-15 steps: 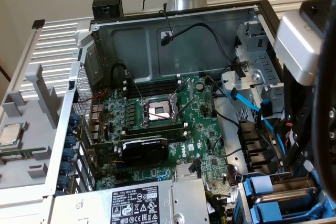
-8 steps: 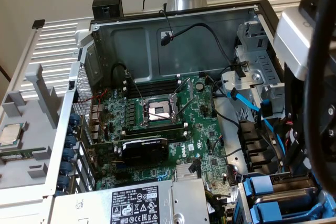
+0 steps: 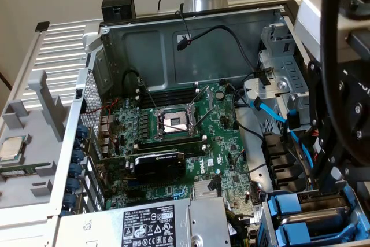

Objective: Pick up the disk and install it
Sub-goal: 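Insert the first disk wire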

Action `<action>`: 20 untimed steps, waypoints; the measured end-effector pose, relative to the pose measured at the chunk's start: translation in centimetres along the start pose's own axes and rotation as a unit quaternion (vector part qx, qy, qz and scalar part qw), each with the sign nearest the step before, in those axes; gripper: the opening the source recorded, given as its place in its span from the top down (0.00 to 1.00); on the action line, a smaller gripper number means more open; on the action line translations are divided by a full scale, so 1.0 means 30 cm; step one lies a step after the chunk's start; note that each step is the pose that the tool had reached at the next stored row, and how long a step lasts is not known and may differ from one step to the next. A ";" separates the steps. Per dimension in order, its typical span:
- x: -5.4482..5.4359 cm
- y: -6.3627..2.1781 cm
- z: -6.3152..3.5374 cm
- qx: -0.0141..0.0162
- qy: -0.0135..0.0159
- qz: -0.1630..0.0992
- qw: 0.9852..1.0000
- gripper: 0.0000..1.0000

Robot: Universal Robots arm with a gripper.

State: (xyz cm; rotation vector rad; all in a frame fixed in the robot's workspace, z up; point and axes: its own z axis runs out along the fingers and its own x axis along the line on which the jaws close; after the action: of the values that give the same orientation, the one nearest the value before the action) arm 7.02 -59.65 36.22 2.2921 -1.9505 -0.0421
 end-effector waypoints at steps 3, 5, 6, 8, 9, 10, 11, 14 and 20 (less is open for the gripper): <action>-0.007 -0.005 -0.001 -0.004 0.016 0.002 1.000 0.83; -0.010 -0.009 -0.002 -0.006 0.020 0.002 1.000 0.83; -0.011 -0.013 -0.002 -0.007 0.020 0.003 1.000 0.83; -0.012 -0.020 -0.003 -0.007 0.021 0.004 1.000 0.83; -0.012 -0.023 -0.003 -0.007 0.021 0.005 1.000 0.83; -0.012 -0.028 -0.004 -0.007 0.021 0.006 1.000 0.83; -0.012 -0.032 -0.004 -0.007 0.021 0.007 1.000 0.83; -0.013 -0.034 -0.005 -0.008 0.020 0.014 1.000 0.83; -0.012 -0.035 -0.004 -0.009 0.018 0.030 0.999 0.83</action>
State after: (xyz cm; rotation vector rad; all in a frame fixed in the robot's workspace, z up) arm 8.01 -59.11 36.19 2.2061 -1.9901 -0.0128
